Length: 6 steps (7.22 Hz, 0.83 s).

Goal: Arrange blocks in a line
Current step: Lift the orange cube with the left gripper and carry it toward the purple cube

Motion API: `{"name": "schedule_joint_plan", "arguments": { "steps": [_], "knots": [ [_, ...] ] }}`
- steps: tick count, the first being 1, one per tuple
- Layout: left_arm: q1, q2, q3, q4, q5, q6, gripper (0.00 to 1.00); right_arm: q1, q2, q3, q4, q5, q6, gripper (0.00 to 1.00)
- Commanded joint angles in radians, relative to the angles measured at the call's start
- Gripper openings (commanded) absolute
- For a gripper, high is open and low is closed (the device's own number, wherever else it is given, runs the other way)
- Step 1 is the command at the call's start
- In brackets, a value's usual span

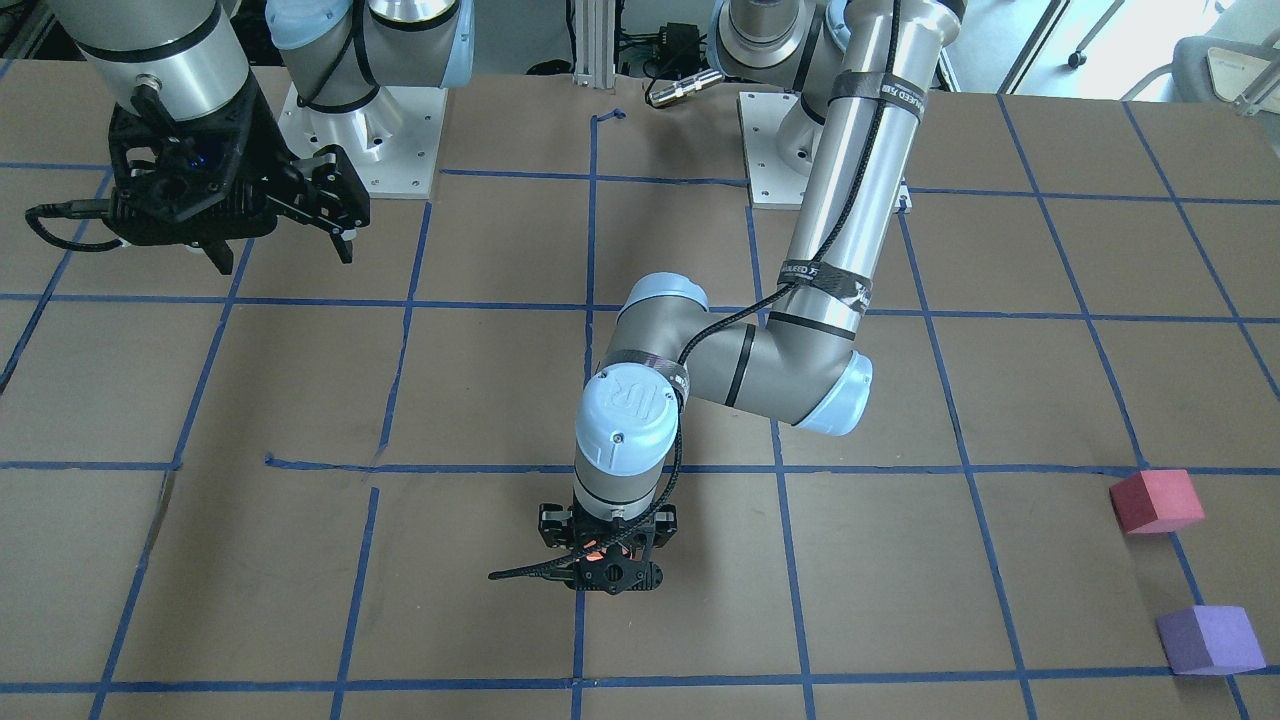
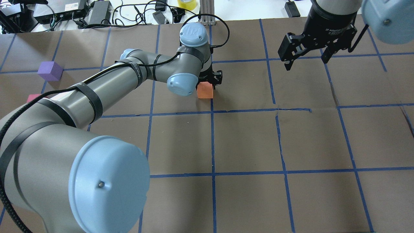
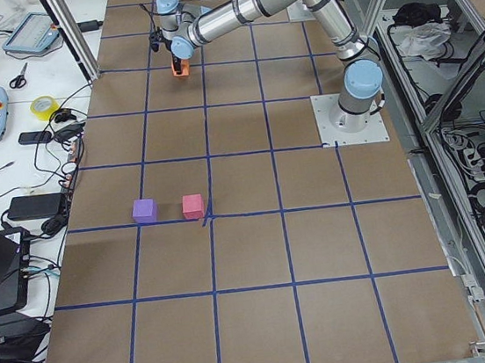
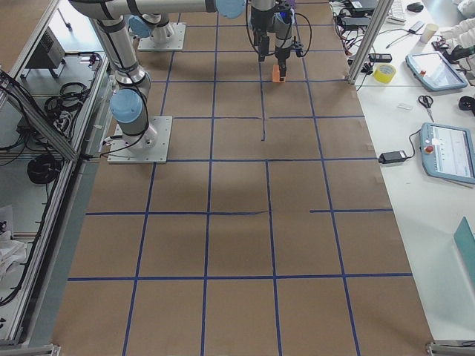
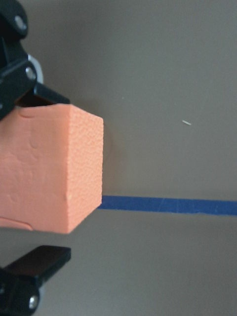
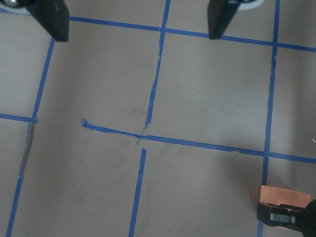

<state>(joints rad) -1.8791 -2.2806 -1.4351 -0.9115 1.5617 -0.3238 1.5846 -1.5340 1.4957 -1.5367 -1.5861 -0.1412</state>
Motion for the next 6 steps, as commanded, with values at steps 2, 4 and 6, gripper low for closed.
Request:
{"name": "schedule_joint_plan", "arguments": {
  "steps": [2, 4, 6],
  "knots": [
    [0.044, 0.067, -0.031, -0.012, 0.029, 0.046, 0.00, 0.000, 0.000, 0.000, 0.000, 0.000, 0.002, 1.00],
    [0.189, 0.122, -0.062, -0.039, 0.031, 0.181, 0.00, 0.000, 0.000, 0.000, 0.000, 0.000, 0.002, 1.00],
    [0.338, 0.164, -0.091, -0.084, 0.029, 0.387, 0.00, 0.000, 0.000, 0.000, 0.000, 0.000, 0.002, 1.00]
  ]
}}
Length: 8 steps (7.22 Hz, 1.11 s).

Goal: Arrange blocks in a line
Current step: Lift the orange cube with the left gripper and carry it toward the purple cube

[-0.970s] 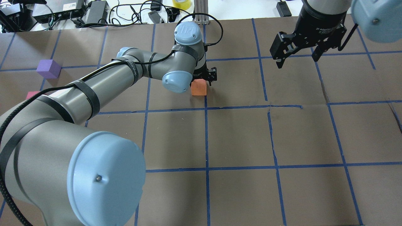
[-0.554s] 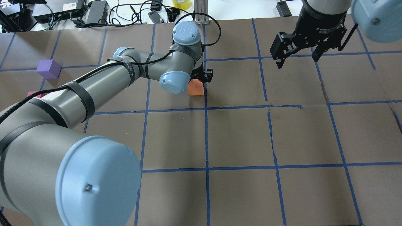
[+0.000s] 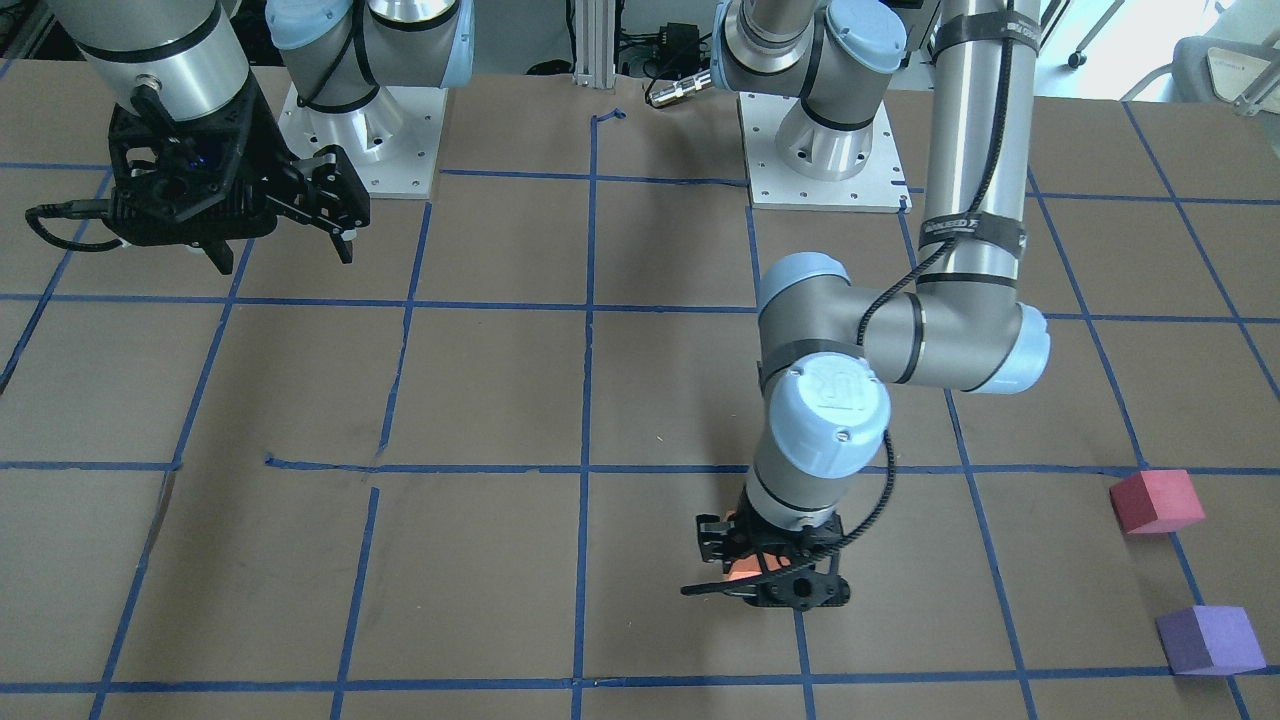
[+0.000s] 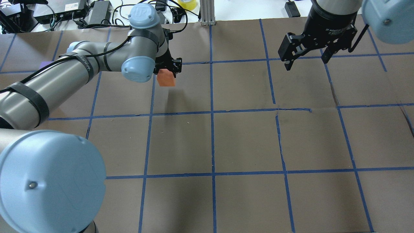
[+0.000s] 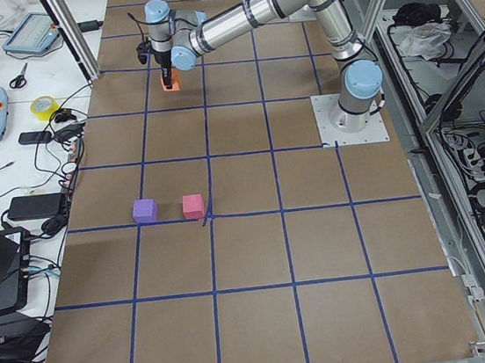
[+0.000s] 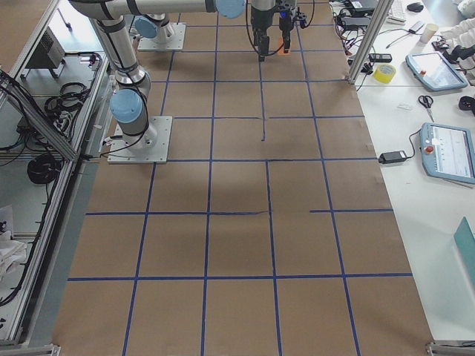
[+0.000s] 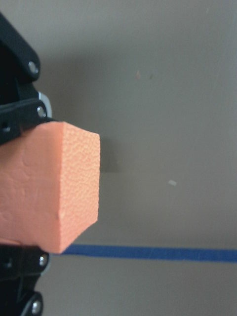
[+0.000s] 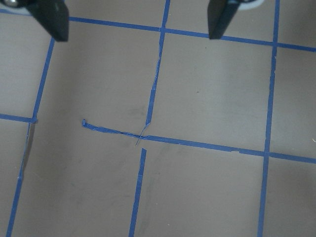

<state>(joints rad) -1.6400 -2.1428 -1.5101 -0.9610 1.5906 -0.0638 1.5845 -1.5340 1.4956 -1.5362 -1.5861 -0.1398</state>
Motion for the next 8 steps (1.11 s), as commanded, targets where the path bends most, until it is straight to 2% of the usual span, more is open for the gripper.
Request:
{"name": "schedule_joint_plan", "arguments": {
  "steps": [1, 4, 6, 7, 8],
  "knots": [
    [0.205, 0.038, -0.015, -0.050, -0.001, 0.227, 0.00, 0.000, 0.000, 0.000, -0.001, 0.000, 0.000, 1.00],
    [0.428, 0.001, 0.056, -0.048, 0.000, 0.296, 0.00, 0.000, 0.000, 0.000, -0.001, 0.000, 0.000, 1.00],
    [0.550, -0.002, 0.050, -0.032, -0.003, 0.483, 0.00, 0.002, -0.002, 0.000, 0.001, 0.000, 0.002, 1.00],
    [0.584, -0.006, 0.059, -0.015, -0.006, 0.674, 0.00, 0.000, 0.000, 0.000, 0.001, 0.000, 0.002, 1.00],
    [0.638, -0.029, 0.073, -0.004, -0.014, 0.683, 0.00, 0.000, 0.000, 0.000, 0.001, 0.000, 0.002, 1.00]
  ]
}}
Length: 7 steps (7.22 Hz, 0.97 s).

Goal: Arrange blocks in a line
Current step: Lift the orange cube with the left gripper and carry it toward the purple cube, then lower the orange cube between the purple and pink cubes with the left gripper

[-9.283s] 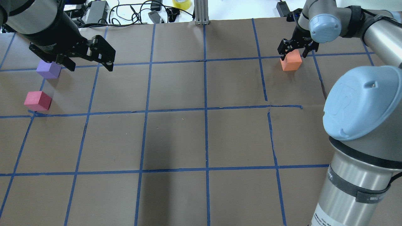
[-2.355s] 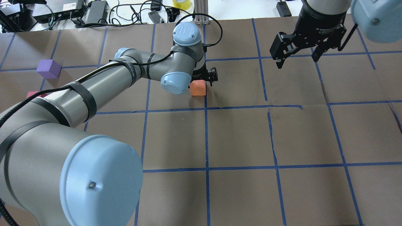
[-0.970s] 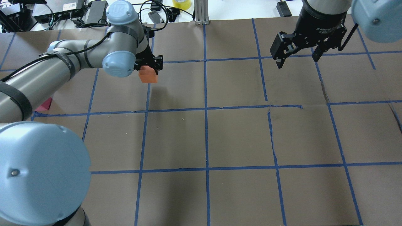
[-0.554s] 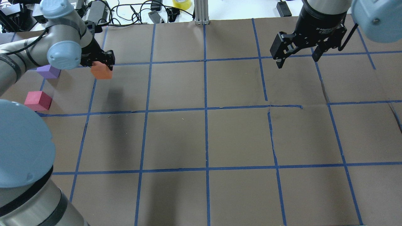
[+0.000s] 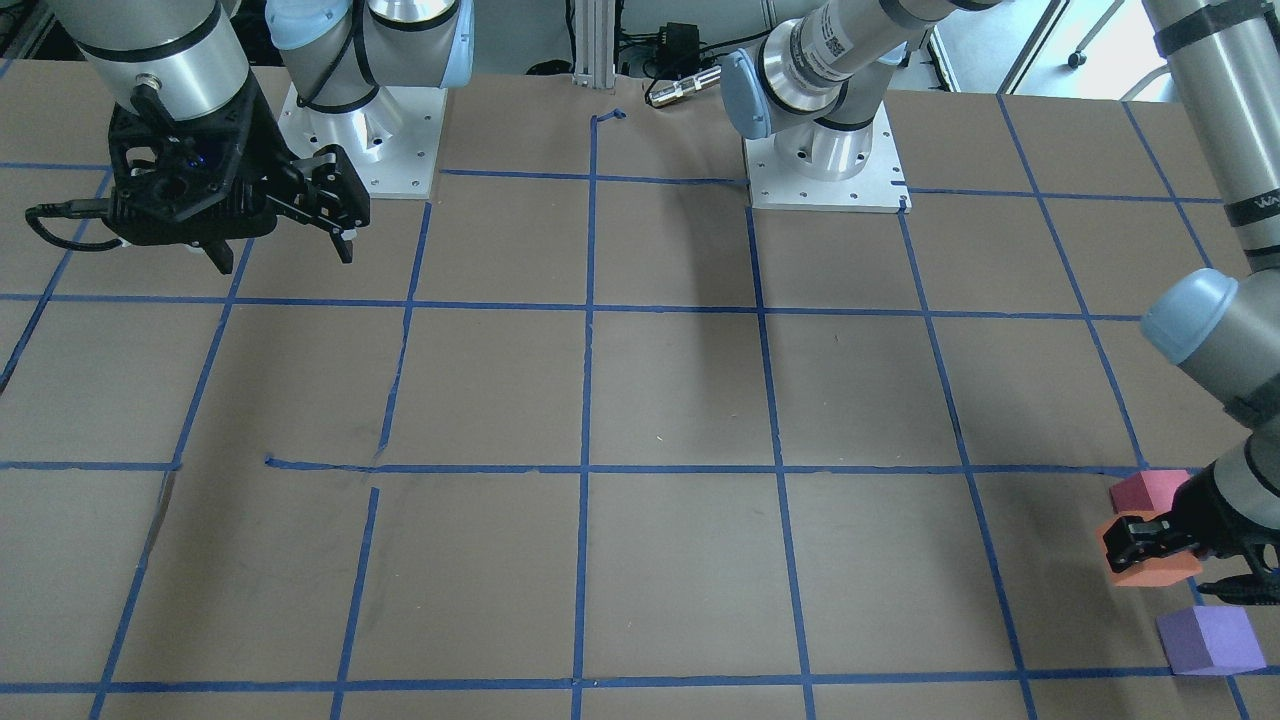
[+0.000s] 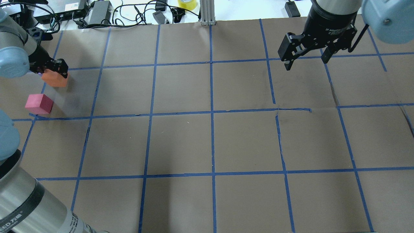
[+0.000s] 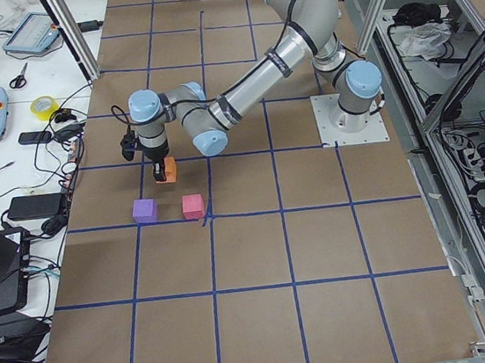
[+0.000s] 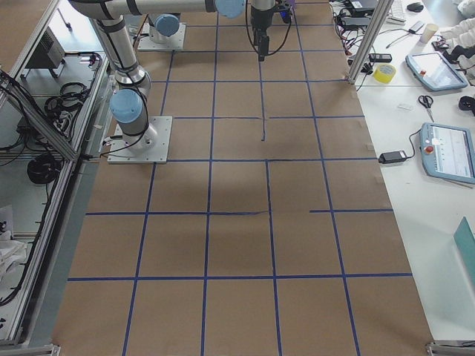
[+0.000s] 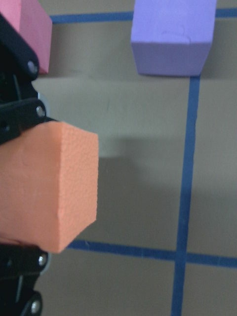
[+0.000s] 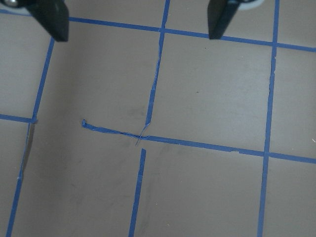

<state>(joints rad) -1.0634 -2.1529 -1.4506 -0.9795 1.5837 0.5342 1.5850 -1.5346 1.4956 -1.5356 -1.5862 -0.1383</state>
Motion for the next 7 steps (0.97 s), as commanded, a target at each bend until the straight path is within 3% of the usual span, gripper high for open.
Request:
{"name": "schedule_joint_plan", "arguments": {
  "steps": [1, 2, 3, 7],
  "knots": [
    [0.068, -0.057, 0.089, -0.029, 0.011, 0.076, 0.00, 0.000, 0.001, 0.000, -0.001, 0.000, 0.000, 1.00],
    [0.077, -0.082, 0.174, -0.191, 0.024, 0.061, 0.00, 0.001, -0.001, 0.000, 0.000, 0.000, 0.000, 1.00],
    [0.085, -0.084, 0.180, -0.229, 0.024, 0.046, 0.00, 0.001, 0.001, 0.000, -0.001, 0.000, 0.000, 1.00],
    [0.089, -0.120, 0.197, -0.208, 0.007, 0.046, 0.00, 0.001, 0.001, 0.000, 0.000, 0.000, 0.000, 1.00]
  ]
}}
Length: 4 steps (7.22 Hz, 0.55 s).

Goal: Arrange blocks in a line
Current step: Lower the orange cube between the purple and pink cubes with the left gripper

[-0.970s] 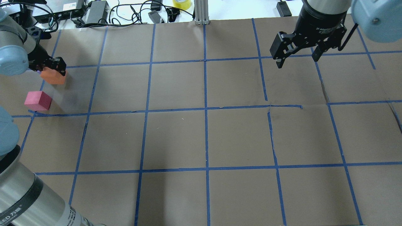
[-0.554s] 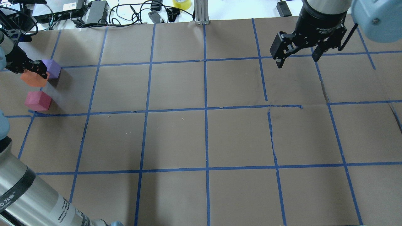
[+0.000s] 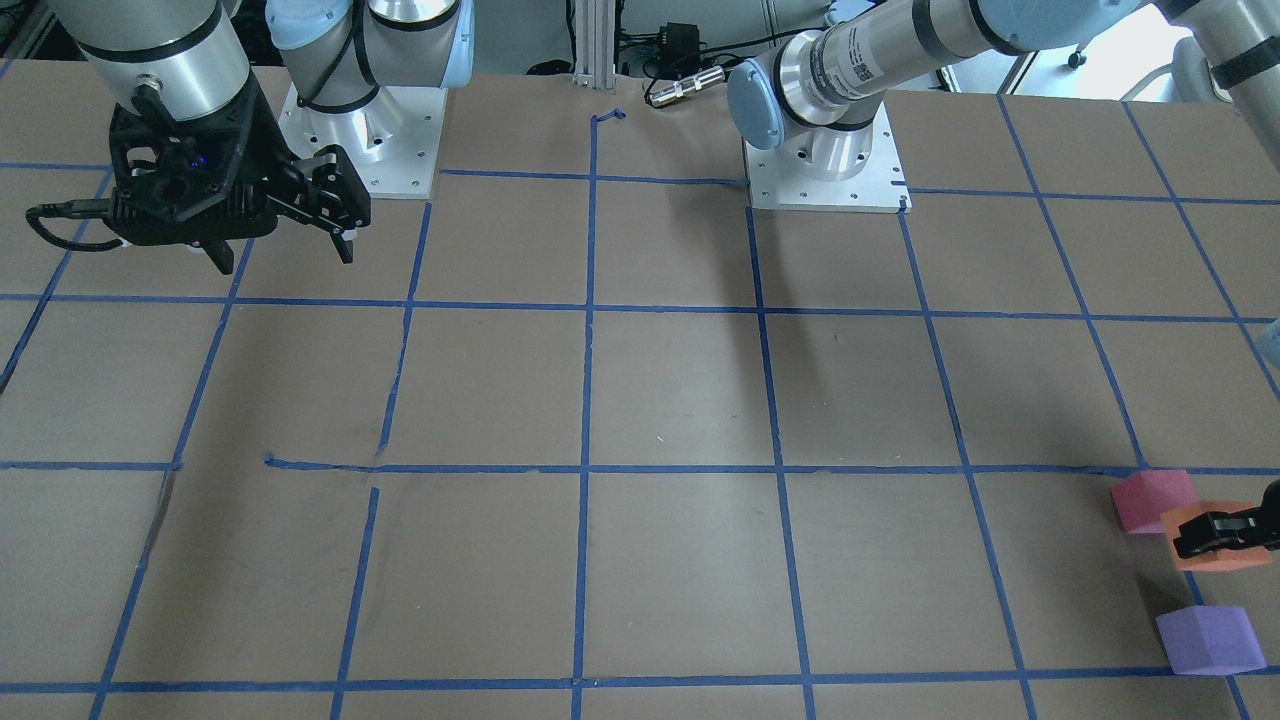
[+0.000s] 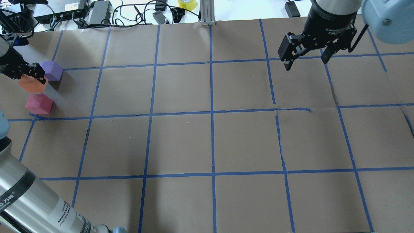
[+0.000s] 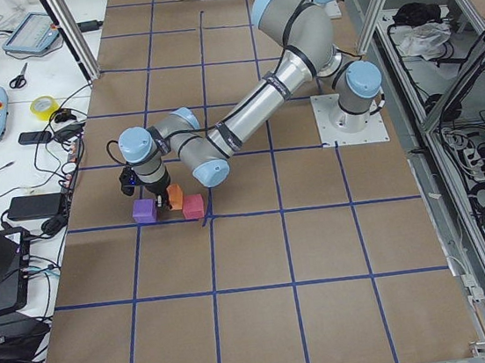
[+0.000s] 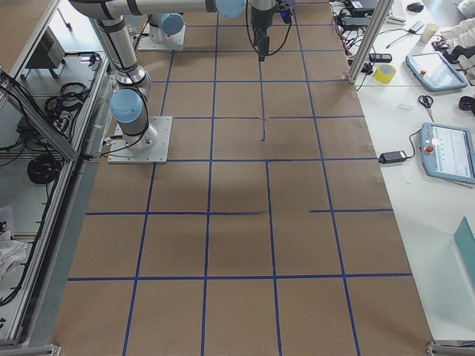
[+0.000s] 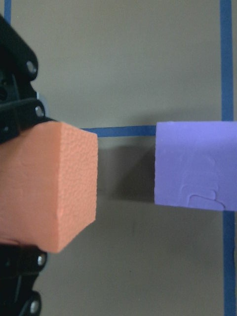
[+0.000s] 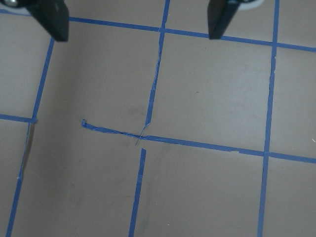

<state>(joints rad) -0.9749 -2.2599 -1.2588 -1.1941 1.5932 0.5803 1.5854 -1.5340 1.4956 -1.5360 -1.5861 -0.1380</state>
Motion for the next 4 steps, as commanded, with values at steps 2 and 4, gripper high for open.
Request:
{"name": "schedule_joint_plan", "arguments": {
  "steps": [2, 4],
  "knots": [
    [0.001, -0.029, 0.001, 0.007, 0.005, -0.002, 0.00, 0.001, 0.000, 0.000, 0.000, 0.000, 0.000, 1.00],
    [0.001, -0.033, -0.005, 0.021, 0.004, 0.000, 0.00, 0.001, 0.000, 0.000, 0.000, 0.000, 0.000, 1.00]
  ]
}}
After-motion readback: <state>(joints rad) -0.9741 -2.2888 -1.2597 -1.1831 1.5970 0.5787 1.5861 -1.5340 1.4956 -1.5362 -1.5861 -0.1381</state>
